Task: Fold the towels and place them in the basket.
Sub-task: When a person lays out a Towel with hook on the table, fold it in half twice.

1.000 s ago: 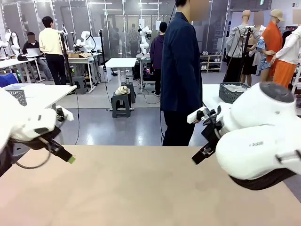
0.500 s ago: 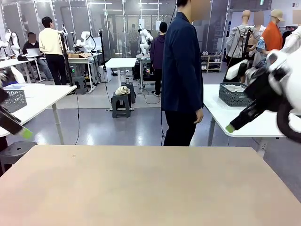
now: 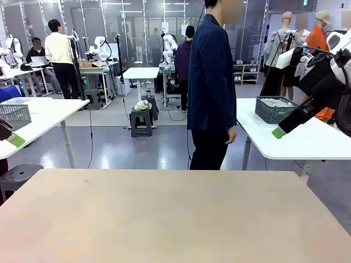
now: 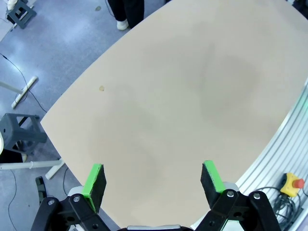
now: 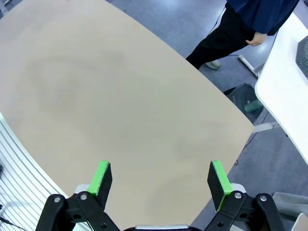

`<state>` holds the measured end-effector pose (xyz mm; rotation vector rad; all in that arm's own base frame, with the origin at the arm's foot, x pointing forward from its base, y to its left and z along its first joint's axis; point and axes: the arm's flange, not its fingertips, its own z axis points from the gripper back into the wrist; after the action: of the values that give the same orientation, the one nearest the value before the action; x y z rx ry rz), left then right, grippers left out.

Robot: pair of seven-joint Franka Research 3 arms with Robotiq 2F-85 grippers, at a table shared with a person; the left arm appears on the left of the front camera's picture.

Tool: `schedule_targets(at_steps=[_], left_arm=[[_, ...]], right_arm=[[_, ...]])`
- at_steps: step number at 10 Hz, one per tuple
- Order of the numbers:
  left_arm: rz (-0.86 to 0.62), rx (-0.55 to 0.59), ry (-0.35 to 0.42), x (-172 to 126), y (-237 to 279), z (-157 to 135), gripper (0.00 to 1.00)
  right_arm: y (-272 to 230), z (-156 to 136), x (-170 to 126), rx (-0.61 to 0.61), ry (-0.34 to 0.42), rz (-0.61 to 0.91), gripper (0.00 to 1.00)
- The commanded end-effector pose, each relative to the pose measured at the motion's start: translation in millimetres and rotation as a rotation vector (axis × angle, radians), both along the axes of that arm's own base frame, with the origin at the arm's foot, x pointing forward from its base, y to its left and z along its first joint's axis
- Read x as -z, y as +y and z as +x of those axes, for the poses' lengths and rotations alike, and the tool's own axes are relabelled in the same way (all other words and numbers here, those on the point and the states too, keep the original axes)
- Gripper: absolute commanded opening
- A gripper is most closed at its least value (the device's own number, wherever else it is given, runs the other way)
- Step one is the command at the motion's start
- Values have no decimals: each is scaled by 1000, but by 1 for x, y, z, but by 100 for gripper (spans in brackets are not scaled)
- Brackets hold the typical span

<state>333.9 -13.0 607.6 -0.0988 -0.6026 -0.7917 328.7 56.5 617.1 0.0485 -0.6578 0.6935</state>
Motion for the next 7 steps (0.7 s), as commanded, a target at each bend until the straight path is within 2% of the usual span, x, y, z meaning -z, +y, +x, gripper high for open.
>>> schedule_targets(at_steps=[1, 4, 7], left_arm=[[-1, 7, -3, -1, -2, -1, 100], [1, 1, -1, 0, -1, 0, 100], [12, 29, -24, -59, 3, 8, 100]], right_arm=[[1, -3, -2, -4, -8, 6, 100], [1, -1, -1, -1, -3, -2, 100], [-5, 4, -53, -17, -33, -28, 100]])
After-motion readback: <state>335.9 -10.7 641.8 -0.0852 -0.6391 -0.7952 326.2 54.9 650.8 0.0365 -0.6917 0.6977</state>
